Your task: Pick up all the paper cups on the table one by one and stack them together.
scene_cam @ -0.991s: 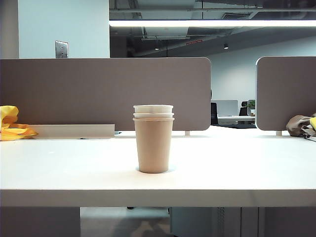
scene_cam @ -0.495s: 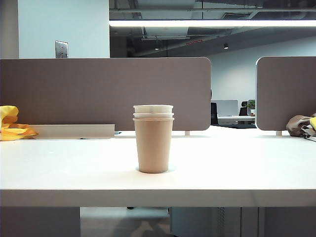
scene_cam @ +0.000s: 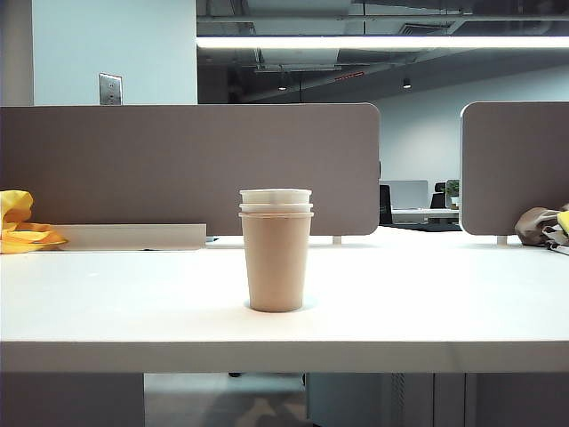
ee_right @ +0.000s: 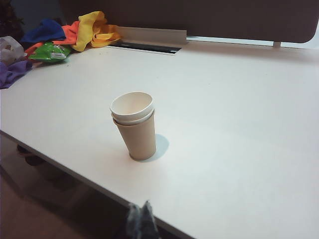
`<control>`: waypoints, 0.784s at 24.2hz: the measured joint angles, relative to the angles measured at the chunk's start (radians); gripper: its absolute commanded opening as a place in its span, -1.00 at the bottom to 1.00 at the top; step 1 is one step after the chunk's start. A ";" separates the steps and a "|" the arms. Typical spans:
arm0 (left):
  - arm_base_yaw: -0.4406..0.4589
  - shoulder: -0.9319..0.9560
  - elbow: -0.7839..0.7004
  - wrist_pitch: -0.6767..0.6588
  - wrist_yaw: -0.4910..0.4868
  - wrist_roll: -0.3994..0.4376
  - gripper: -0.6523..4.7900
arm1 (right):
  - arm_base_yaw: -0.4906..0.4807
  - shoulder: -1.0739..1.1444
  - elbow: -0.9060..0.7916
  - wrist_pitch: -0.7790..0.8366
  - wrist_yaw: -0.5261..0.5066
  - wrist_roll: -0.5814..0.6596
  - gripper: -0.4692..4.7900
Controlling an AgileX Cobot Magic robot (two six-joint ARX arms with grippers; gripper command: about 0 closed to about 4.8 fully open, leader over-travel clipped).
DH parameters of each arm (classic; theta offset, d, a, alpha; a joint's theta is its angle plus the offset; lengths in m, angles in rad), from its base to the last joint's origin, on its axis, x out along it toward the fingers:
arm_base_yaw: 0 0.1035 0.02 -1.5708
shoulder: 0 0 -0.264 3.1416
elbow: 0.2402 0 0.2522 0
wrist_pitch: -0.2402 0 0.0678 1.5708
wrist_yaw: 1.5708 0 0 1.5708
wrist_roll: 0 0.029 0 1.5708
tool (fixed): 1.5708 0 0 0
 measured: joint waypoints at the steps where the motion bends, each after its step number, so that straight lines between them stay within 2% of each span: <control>1: 0.000 0.000 -0.006 -0.008 0.024 0.000 -0.78 | 0.000 -0.021 -0.010 0.011 -0.005 0.000 -0.82; 5: 0.000 -0.002 -0.008 0.082 0.044 0.001 -0.78 | -0.001 -0.053 -0.063 0.171 -0.106 0.000 -0.82; 9: 0.000 -0.003 -0.018 0.190 0.044 0.001 -0.78 | -0.002 -0.051 -0.067 0.224 -0.152 0.000 -0.82; 11: 0.000 -0.002 -0.055 0.283 0.044 0.001 -0.78 | -0.002 -0.051 -0.067 0.244 -0.154 0.000 -0.82; 19: 0.000 -0.003 -0.235 0.415 0.045 0.001 -0.78 | -0.002 -0.051 -0.115 0.326 -0.156 0.000 -0.82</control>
